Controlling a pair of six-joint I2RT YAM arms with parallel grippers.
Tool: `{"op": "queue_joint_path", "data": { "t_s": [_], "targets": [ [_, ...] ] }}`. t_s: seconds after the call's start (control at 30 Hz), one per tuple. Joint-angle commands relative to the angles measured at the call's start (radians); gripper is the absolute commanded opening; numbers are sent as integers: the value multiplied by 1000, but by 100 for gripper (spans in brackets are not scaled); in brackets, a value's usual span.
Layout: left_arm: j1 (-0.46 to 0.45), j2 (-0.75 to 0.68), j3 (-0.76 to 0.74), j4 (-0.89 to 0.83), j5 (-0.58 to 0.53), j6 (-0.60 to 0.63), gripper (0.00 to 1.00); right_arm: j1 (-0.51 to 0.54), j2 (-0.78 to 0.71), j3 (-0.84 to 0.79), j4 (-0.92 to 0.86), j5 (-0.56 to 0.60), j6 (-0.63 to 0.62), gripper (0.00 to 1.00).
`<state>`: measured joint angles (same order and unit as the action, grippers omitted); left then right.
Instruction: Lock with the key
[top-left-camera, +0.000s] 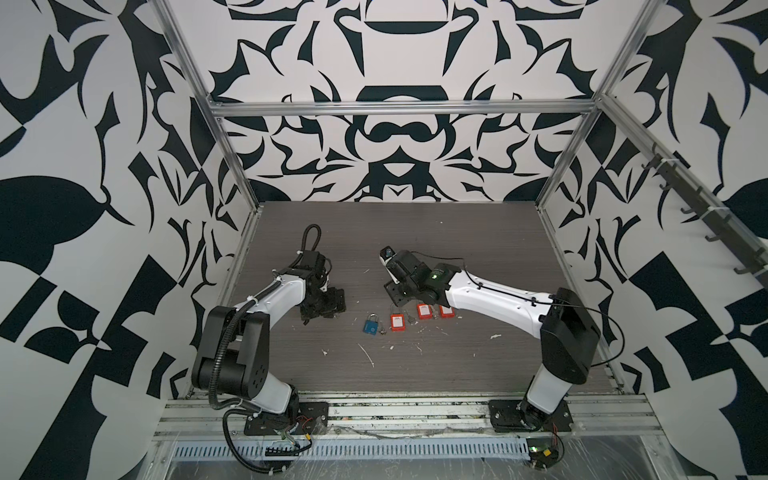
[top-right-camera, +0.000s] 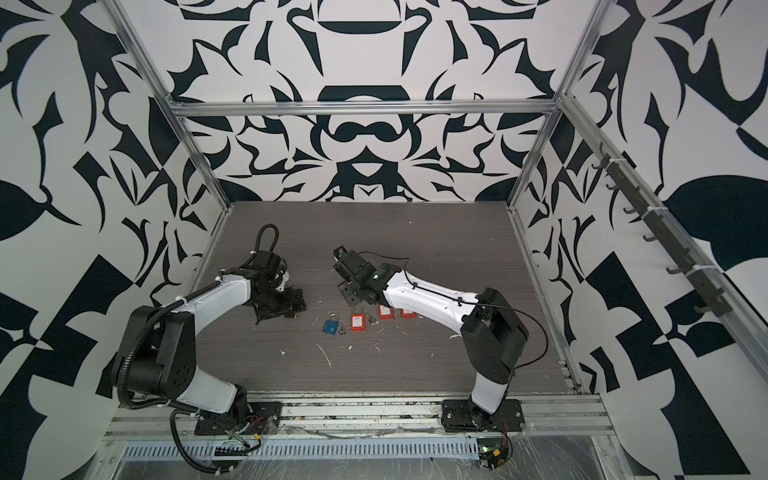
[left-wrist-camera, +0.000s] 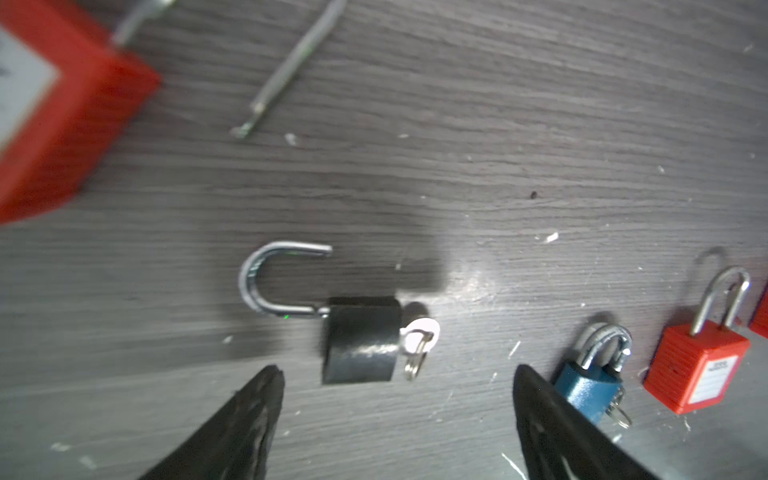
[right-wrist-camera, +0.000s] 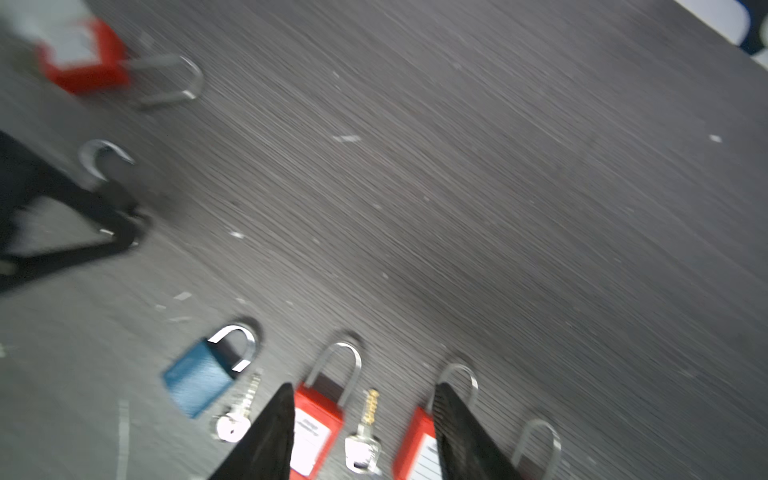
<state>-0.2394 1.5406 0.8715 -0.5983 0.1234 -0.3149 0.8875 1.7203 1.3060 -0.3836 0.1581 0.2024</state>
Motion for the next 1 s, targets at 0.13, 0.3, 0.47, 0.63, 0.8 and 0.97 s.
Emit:
{"op": "queue_joint_path", "data": {
  "t_s": [0.13, 0.3, 0.47, 0.63, 0.8, 0.97],
  "targets": [
    [-29, 56, 35, 27, 48, -10, 88, -82, -19, -25, 171, -306, -6, 50],
    [-55, 78, 40, 64, 91, 19, 88, -114, 14, -1, 171, -387, -46, 59],
    [-69, 34, 74, 27, 70, 40, 88, -107, -6, -47, 234, -433, -282, 63],
    [-26, -143, 92, -48, -28, 23, 92, -106, 8, -22, 163, -523, -601, 62],
    [157, -335, 61, -56, 19, -47, 92, -81, 125, 136, -17, -614, -861, 61],
    [317, -412, 47, -41, 132, -86, 92, -25, 290, 335, -145, -597, -984, 60]
  ]
}}
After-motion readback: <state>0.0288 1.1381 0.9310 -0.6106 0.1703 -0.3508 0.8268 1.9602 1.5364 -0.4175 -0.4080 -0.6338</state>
